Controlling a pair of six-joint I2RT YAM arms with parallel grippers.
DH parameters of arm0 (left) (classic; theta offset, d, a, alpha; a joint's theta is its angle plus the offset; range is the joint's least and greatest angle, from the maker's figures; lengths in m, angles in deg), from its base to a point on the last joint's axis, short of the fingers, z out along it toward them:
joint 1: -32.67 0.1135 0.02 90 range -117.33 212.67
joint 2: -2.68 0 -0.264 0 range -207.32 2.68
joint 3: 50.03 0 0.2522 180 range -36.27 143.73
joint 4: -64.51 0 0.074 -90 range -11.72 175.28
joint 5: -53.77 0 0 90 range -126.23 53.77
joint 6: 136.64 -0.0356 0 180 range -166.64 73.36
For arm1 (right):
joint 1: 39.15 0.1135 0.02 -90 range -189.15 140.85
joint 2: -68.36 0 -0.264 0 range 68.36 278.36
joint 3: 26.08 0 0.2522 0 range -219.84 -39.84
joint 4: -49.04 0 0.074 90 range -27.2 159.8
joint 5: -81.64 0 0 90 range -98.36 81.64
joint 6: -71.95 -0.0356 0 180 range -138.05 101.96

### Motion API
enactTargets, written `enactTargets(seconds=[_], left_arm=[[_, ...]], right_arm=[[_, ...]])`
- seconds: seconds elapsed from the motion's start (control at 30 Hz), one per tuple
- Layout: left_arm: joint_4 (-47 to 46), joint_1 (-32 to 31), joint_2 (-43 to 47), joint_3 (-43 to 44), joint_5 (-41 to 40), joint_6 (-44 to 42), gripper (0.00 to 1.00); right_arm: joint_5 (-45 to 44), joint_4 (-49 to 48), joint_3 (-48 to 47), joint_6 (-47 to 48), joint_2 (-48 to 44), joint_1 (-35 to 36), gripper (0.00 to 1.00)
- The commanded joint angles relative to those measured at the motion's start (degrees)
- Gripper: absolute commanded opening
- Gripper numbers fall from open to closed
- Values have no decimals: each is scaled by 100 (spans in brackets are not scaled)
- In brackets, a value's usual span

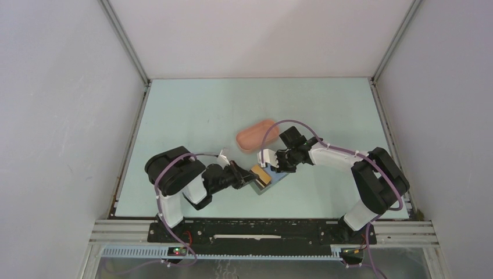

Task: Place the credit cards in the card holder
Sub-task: Insert the credit card into the card holder.

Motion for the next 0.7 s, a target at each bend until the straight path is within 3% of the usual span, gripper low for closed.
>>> enactTargets(seconds=[0.0,0.67], left_arm=[[-234,-49,357,-227,-4,1,0],[-392,-61,-229,223,-55,224,0]], right_arm=[[-125,171,-139,32,144,70,22],[-144,167,-140,14,122,111,22]])
